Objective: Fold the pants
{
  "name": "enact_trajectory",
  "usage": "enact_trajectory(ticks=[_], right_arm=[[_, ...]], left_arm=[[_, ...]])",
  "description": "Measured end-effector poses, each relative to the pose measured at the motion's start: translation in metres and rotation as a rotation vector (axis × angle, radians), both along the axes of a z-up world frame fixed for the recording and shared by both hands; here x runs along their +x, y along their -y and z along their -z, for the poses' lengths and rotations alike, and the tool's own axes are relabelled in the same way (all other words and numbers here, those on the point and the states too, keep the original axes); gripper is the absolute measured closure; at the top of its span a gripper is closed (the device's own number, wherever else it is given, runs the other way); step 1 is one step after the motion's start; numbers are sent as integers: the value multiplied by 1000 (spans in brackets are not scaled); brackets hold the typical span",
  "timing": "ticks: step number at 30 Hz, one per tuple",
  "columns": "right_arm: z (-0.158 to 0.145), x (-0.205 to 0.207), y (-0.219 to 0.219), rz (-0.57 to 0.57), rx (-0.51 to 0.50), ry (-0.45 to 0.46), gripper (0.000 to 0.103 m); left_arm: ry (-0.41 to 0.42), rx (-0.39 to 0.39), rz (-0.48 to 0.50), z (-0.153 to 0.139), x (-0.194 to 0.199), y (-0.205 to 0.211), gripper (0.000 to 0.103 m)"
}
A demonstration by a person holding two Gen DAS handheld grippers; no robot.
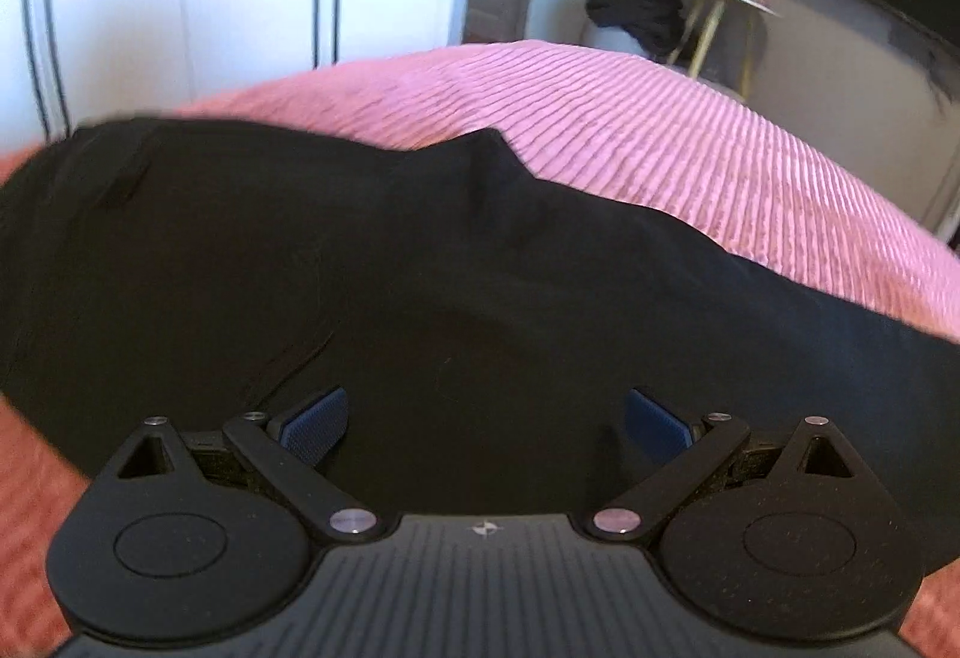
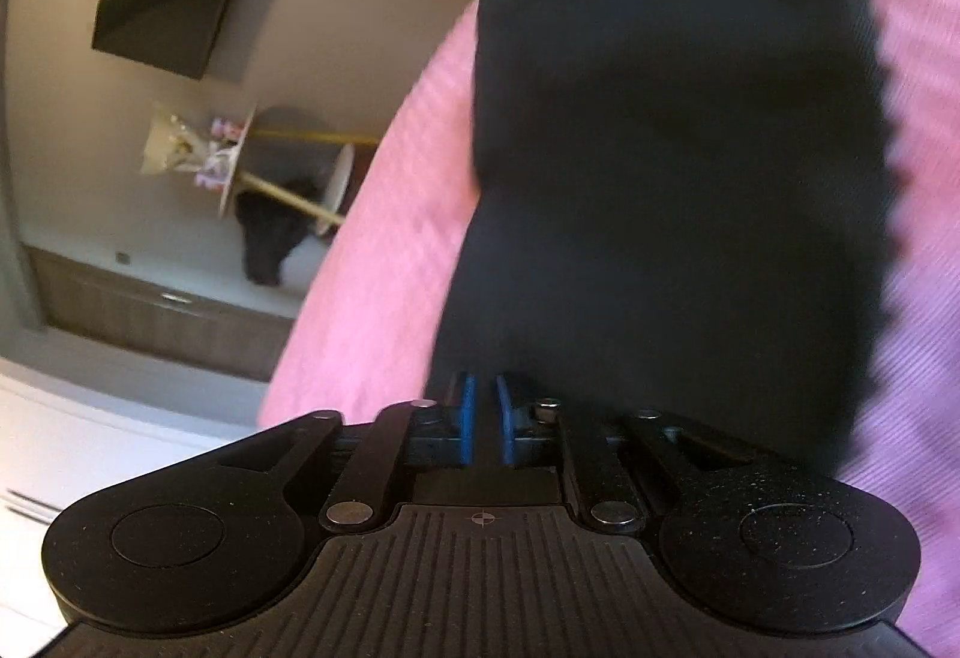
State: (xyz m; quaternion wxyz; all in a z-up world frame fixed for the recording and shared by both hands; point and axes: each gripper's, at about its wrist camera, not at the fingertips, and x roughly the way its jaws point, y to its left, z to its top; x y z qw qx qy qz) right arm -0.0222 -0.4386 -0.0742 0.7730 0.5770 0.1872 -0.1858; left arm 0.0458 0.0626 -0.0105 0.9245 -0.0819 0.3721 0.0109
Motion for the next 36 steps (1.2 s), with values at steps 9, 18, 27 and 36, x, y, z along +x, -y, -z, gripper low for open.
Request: enact_trajectory(ticks=[9,18,27,36], right_arm=[[11,-112,53,196,-58,-48,57],[23,-72,83,151,-1,52,52],[0,-67,79,84,-158,-9,78],[-98,-27,-15,-114,-467,81,89]], left_arm=[[-35,59,50,13,8,14,4],[-25,52,34,13,8,14,4],[-20,84,36,14,5,21,4],[-1,35,37,9,1,17,4]])
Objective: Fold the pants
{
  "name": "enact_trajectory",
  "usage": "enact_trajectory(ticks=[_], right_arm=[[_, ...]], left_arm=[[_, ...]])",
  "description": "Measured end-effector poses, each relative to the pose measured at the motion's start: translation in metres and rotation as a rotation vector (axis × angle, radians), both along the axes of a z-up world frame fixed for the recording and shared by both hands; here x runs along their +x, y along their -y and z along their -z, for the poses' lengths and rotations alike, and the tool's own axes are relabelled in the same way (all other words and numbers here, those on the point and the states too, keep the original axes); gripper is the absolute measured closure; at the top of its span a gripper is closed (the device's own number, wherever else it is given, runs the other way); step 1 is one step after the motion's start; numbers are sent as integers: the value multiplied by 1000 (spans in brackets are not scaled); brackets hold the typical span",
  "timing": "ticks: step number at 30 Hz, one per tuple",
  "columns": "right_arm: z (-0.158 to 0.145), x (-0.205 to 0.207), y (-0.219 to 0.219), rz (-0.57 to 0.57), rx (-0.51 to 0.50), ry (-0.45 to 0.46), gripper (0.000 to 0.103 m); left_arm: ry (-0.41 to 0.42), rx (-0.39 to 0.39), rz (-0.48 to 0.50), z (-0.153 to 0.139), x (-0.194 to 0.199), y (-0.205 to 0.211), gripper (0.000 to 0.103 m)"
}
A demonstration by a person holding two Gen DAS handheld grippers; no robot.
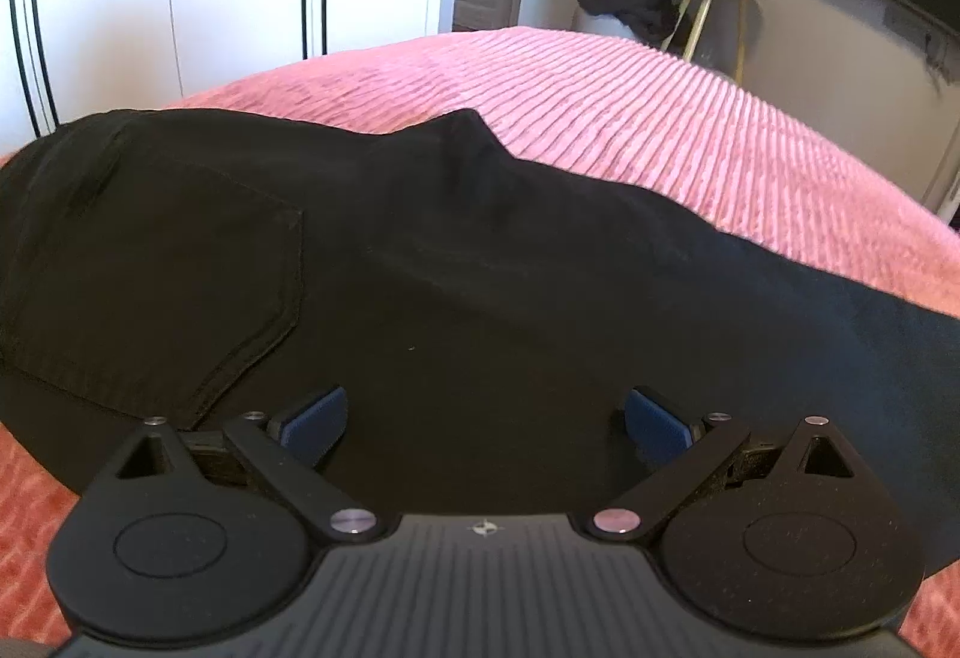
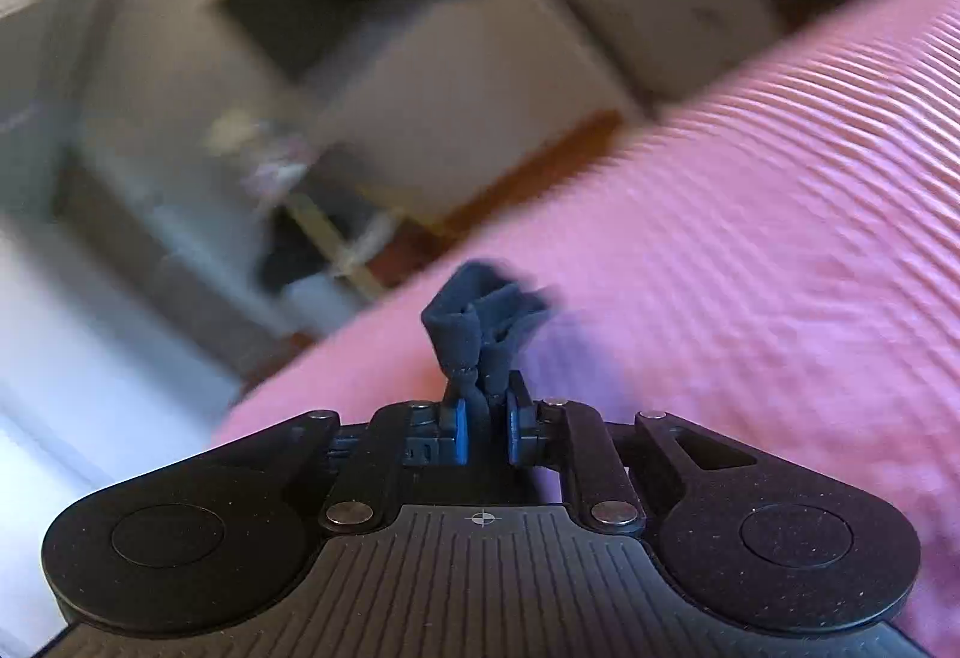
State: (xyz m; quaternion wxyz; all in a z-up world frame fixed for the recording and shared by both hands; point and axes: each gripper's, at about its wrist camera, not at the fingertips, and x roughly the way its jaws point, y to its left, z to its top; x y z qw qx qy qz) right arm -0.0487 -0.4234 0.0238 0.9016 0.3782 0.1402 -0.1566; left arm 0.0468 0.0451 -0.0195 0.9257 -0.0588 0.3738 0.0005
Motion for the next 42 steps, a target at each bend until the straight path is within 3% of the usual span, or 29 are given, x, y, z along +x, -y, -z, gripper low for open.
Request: enact_trajectory(ticks=[4,7,10,12,14,15,19,20,22,23,24,25,26,28,32,34,36,38,42], right_arm=[[-30,36,-101,-211,-164,36,88],[-19,60,-178,-379,-250,-10,88],[17,82,-248,-548,-308,-132,83],[43,100,-277,-652,-352,-300,64],[51,112,-280,-696,-351,-408,55],[47,112,-273,-699,-292,-399,52],[26,87,-224,-596,-22,-241,38],[25,74,-213,-523,20,-224,33],[28,61,-181,-355,88,-239,32],[32,58,-168,-276,107,-275,38],[39,56,-156,-201,136,-329,52],[47,55,-146,-110,173,-393,56],[53,53,-139,-60,211,-401,64],[57,51,-135,-33,271,-372,64],[48,55,-147,-86,163,-345,40],[44,56,-150,-74,122,-330,39],[44,53,-146,-43,149,-306,40],[48,43,-135,-28,191,-284,41],[59,28,-122,-34,253,-230,37]], left_arm=[[20,-33,12,-4,-3,-2,4],[34,-70,11,-7,-5,-8,4],[46,-102,7,-8,-6,-13,4],[51,-110,12,-8,-5,-15,4],[55,-117,23,-9,-6,-15,4],[56,-128,31,-9,-6,-16,4],[64,-173,56,-11,-5,-20,4],[62,-178,63,-10,-4,-20,4],[59,-188,77,-10,-3,-20,4],[59,-190,83,-10,0,-19,4],[59,-191,89,-10,1,-18,4],[59,-191,95,-10,1,-17,4],[58,-191,101,-10,2,-16,4],[54,-193,118,-11,2,-12,4],[80,-209,157,-18,-3,-4,4],[84,-238,177,-24,-6,4,4],[63,-270,198,-29,-6,19,4],[32,-324,236,-32,-1,37,4],[-92,-553,300,-24,20,74,4]])
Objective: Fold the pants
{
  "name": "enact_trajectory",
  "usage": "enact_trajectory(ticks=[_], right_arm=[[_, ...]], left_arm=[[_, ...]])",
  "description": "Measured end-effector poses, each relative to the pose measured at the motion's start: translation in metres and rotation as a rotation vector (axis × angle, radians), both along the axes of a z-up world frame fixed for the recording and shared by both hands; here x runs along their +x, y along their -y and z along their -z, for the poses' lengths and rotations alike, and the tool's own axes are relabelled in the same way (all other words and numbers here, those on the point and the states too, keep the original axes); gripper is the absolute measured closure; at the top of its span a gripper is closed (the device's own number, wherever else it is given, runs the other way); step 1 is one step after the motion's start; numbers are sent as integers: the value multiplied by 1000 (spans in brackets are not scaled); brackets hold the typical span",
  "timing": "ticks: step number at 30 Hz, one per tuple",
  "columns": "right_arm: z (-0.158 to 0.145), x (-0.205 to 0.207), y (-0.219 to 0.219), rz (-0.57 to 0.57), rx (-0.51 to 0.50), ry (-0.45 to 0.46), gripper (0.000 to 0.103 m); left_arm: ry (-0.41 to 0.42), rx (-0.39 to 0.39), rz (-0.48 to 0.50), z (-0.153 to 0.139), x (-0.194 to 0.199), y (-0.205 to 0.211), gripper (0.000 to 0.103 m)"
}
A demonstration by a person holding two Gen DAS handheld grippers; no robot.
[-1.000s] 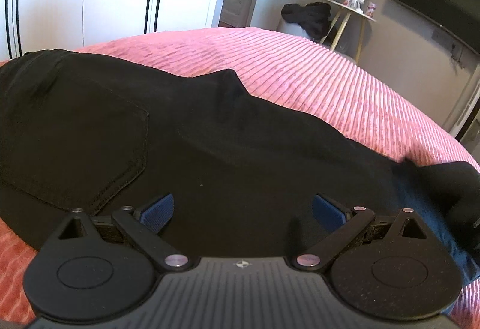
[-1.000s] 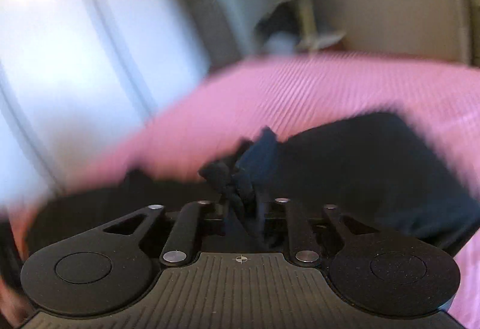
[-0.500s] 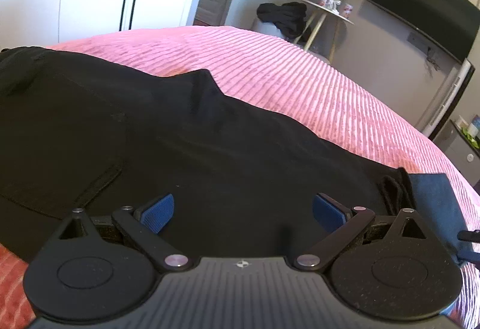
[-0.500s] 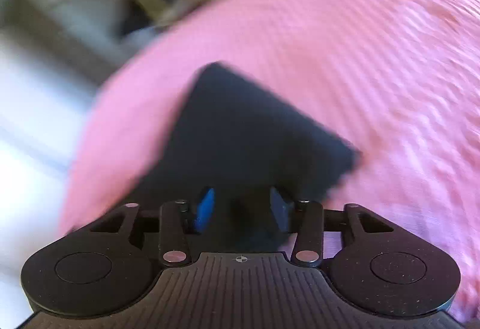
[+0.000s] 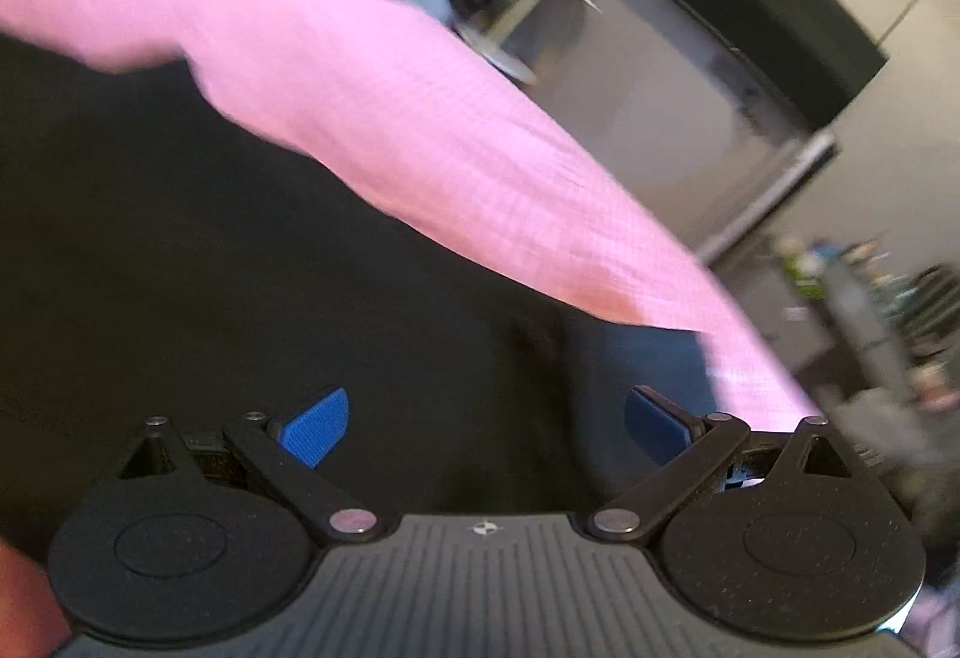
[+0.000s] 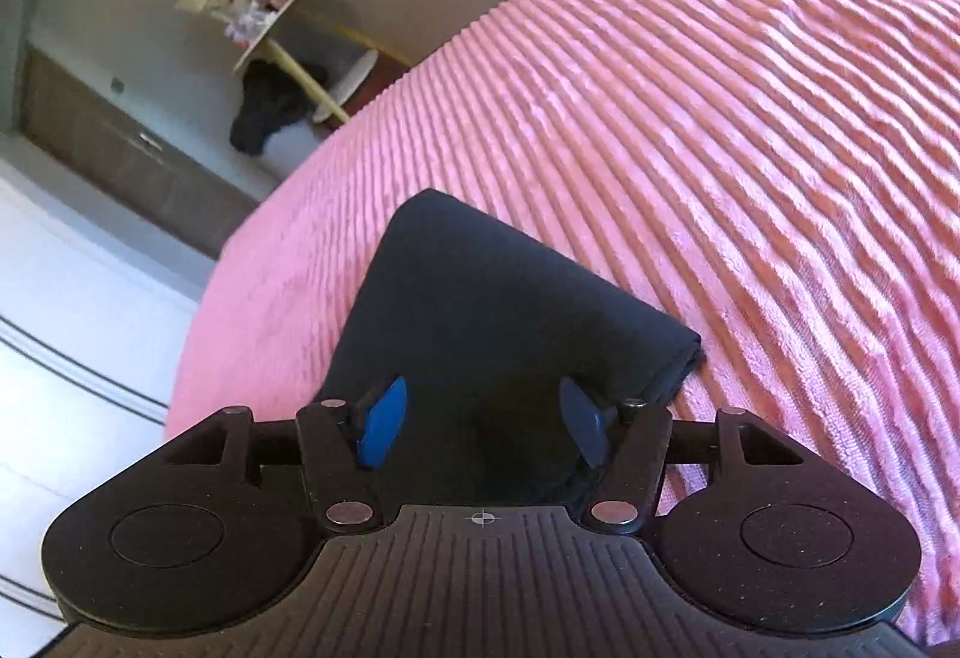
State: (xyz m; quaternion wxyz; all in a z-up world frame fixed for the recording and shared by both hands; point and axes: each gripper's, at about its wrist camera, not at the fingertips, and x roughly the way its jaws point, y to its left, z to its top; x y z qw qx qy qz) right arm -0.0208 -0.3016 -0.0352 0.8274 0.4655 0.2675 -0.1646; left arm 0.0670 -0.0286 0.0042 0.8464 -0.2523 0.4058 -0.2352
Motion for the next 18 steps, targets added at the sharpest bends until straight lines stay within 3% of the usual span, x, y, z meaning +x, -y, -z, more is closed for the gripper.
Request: enact_trajectory(ticks=[5,7,15,18], right_arm=[[10,-7,9,-19,47,55,34],[14,-5,12,-32,83,69,34],[18,5,14,-64,103,101,36],[18,5,13,-69,107,128,36]], left_arm=[[-245,-180,38,39,30,29,4],[-276,-258,6,48,32,27,4],[-374,-412,28,60,49,33,4],[-383,-412,62,66,53,48,4]])
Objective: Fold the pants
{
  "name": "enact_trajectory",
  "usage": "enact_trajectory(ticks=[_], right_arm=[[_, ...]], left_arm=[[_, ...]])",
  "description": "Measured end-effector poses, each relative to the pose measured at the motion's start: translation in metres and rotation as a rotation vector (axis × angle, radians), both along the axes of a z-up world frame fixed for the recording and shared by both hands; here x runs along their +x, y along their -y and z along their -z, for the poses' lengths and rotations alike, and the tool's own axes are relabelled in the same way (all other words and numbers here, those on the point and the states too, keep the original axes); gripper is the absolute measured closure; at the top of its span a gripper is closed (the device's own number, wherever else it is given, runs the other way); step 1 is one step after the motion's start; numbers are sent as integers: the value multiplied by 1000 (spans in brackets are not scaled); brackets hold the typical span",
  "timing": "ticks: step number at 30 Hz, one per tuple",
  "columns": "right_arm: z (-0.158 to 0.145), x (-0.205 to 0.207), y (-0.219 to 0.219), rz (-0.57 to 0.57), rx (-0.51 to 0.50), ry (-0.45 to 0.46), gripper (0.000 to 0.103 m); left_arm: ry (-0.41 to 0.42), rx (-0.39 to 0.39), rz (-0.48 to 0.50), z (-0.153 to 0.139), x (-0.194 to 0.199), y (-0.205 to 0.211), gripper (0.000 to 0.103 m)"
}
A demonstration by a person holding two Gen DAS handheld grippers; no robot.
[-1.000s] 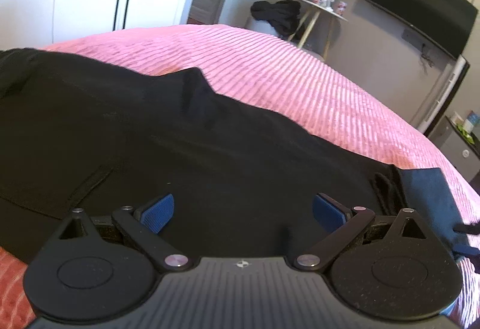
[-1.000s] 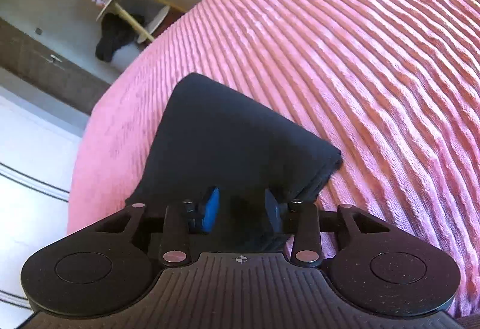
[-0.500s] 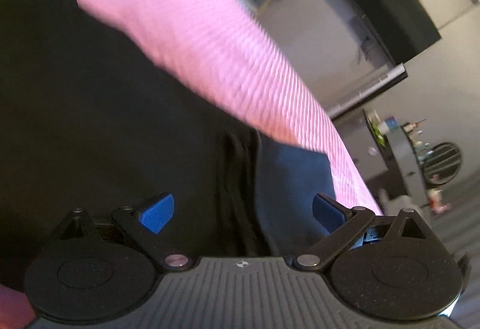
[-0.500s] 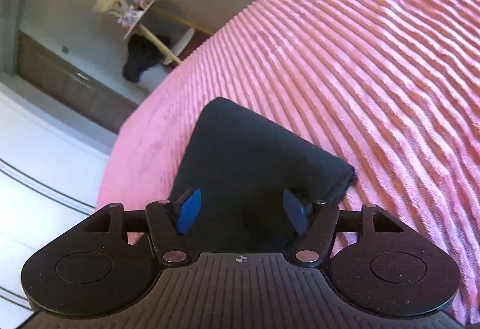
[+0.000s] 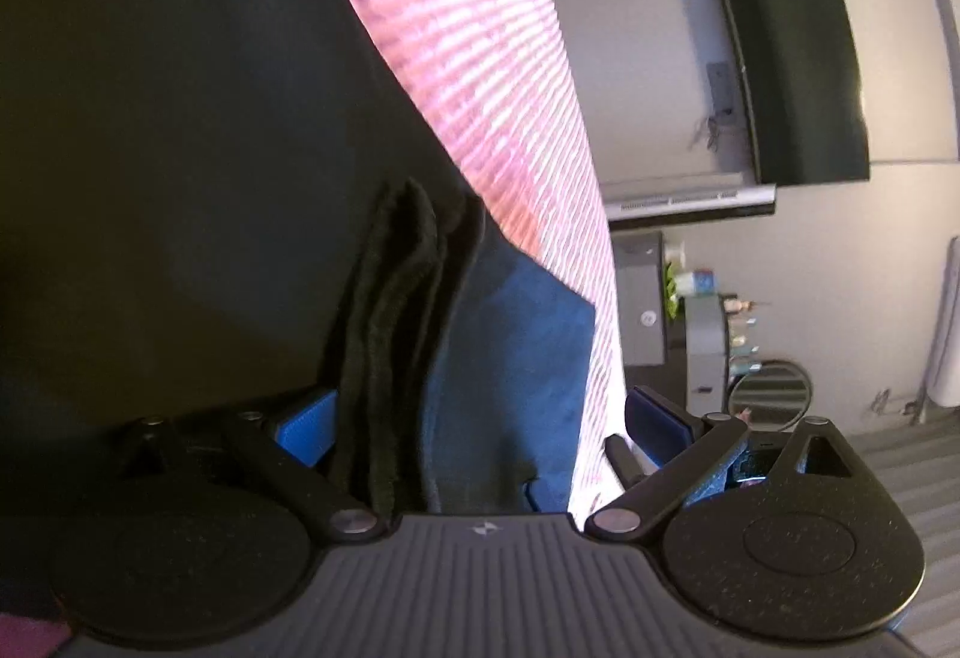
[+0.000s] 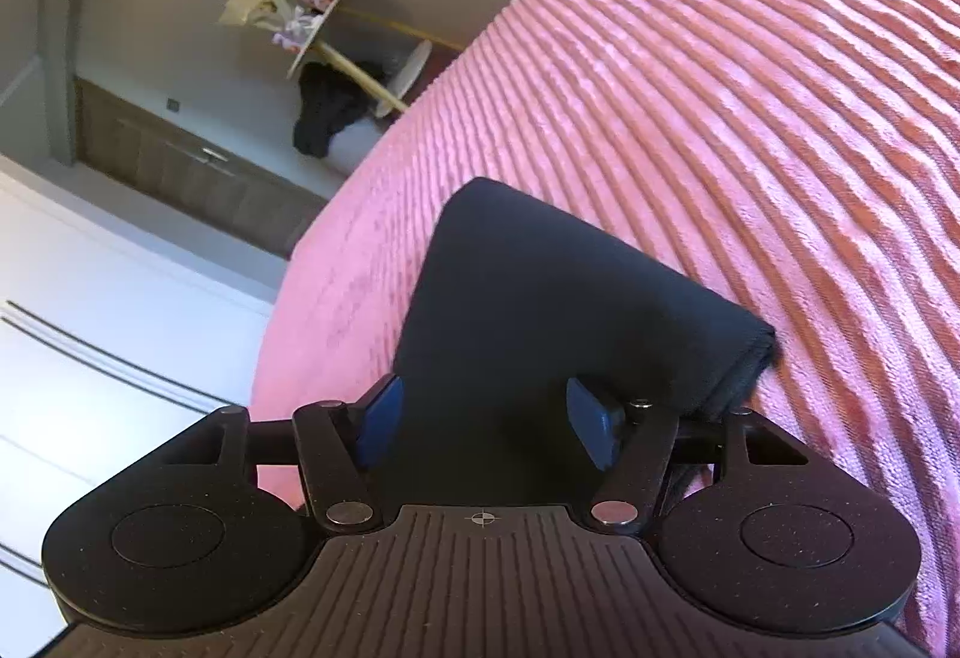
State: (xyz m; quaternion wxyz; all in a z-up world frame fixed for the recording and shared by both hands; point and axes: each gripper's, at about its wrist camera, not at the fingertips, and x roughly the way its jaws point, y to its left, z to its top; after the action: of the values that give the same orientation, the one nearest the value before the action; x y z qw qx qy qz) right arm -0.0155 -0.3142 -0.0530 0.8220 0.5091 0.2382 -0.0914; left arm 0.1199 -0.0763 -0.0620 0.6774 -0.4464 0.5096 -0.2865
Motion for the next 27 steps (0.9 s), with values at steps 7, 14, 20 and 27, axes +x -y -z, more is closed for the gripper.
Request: enact_trajectory(ticks=[7,14,20,27], right_arm=[[-4,-3,-2,-10,-20,67,36],[-7,-8,1,-28,10,119,34],[-10,-13,4,-148,133,276,29],[-14,3,-11,-216,89,199,21]], left_arm=[[-50,47,15,6,2,33,57],[-31,39,-26,6,-7,4,94],[143,68,-133,-36,-18,-76,98],[182,161,-307,-39,-51,-171,96]])
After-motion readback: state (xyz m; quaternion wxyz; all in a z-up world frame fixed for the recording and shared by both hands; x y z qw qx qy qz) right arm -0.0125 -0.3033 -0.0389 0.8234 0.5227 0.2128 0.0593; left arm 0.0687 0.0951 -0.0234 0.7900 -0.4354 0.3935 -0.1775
